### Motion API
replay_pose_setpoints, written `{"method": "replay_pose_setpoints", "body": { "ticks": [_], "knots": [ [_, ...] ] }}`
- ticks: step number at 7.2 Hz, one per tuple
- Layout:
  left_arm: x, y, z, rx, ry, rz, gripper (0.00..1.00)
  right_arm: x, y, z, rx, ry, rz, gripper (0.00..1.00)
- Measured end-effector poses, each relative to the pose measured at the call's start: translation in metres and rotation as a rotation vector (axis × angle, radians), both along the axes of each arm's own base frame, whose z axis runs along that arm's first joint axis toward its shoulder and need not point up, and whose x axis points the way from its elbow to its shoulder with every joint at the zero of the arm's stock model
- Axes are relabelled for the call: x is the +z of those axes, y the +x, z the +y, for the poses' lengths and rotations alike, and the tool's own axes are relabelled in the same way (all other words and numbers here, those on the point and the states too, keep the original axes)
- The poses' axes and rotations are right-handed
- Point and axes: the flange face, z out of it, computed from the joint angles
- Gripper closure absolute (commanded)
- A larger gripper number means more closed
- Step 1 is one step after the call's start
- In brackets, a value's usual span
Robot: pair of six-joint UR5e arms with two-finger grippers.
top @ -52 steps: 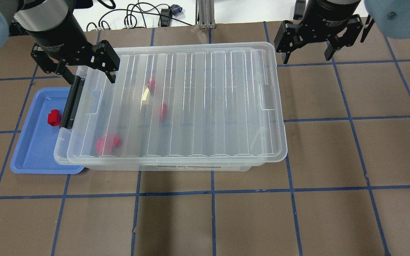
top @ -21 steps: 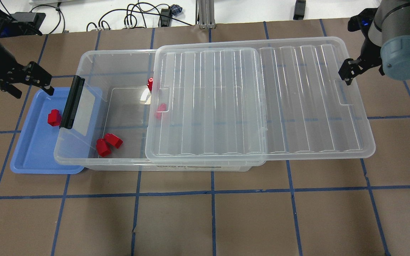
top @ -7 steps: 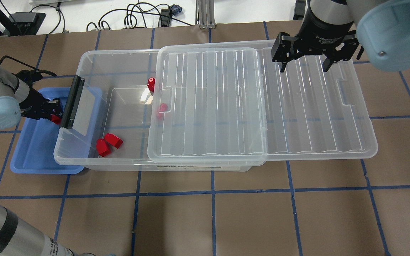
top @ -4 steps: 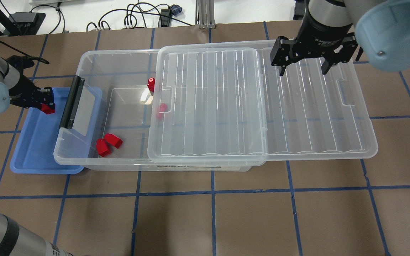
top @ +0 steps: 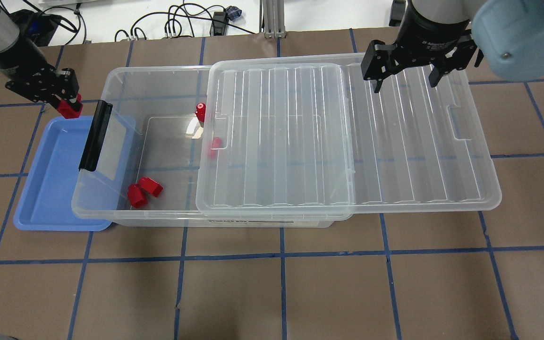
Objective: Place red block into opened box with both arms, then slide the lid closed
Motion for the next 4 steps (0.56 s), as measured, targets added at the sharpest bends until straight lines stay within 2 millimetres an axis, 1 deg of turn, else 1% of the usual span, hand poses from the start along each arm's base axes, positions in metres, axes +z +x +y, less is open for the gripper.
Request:
{"method": "replay_pose_setpoints", "body": {
  "ticks": [1,2,3,4],
  "knots": [
    [0.007,-0.048,0.007,-0.039,0.025,0.001,1.0,0.002,0.0,-0.006,0.0,-0.005,-0.002,0.0],
    [0.002,-0.09,0.012,-0.057,0.023,-0.006,1.0,0.003,0.0,-0.009,-0.001,-0.005,-0.001,0.0],
    [-0.013,-0.121,0.014,-0.073,-0.005,-0.014,1.0,0.002,0.0,-0.01,-0.001,-0.005,0.001,0.0],
    [-0.036,-0.136,0.014,-0.08,-0.035,-0.018,1.0,0.002,0.0,-0.011,-0.001,-0.005,0.001,0.0]
  ]
}}
